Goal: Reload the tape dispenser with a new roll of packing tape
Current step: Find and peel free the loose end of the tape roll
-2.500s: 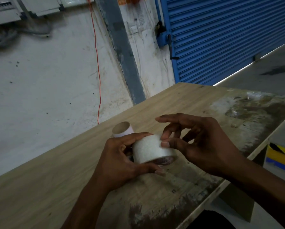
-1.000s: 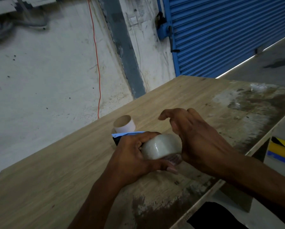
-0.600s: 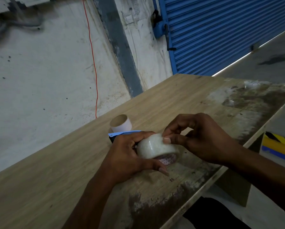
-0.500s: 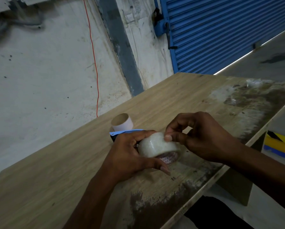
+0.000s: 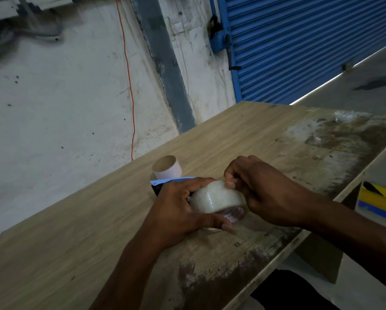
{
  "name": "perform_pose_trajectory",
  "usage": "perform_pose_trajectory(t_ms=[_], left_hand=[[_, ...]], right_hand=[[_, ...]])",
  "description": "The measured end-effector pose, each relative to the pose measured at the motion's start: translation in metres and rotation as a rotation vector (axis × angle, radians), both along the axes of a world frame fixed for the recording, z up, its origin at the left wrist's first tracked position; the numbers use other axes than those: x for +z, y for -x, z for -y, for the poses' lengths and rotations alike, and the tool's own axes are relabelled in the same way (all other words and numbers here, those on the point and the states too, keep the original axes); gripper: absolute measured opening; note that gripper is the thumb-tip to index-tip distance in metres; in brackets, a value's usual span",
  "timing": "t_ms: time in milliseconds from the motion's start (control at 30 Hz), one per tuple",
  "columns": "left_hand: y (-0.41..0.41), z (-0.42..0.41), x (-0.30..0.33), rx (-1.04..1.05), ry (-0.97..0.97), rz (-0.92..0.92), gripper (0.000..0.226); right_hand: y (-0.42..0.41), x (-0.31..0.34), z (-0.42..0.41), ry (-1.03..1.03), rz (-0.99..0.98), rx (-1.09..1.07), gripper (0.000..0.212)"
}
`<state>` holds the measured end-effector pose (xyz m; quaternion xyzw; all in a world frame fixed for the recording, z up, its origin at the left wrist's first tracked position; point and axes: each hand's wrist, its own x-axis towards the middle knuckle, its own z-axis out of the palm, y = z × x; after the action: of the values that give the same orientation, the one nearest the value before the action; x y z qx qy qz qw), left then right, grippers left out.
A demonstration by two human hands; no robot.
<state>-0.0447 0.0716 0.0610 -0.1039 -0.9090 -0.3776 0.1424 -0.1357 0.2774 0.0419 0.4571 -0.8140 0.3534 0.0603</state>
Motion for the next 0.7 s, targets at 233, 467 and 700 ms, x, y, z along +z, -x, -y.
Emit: perform_pose_trajectory(t_ms=[233, 467, 700], left_hand=[[0.001, 0.002, -0.002, 0.016, 0.009, 0.016, 0.064], [-0.001, 0.001, 0.000, 0.020, 0.023, 0.041, 0.057], [-0.001, 0.004, 0.002, 0.047, -0.034, 0.035, 0.048]], right_hand=[[-0.011, -0.001, 0.009, -0.079, -0.212, -0.155, 0.026], [-0.012, 0.006, 0.010, -0.207, -0.395, -0.278, 0.038], [-0.001, 0.006, 0.011, -0.047, -0.222, -0.174, 0.017]])
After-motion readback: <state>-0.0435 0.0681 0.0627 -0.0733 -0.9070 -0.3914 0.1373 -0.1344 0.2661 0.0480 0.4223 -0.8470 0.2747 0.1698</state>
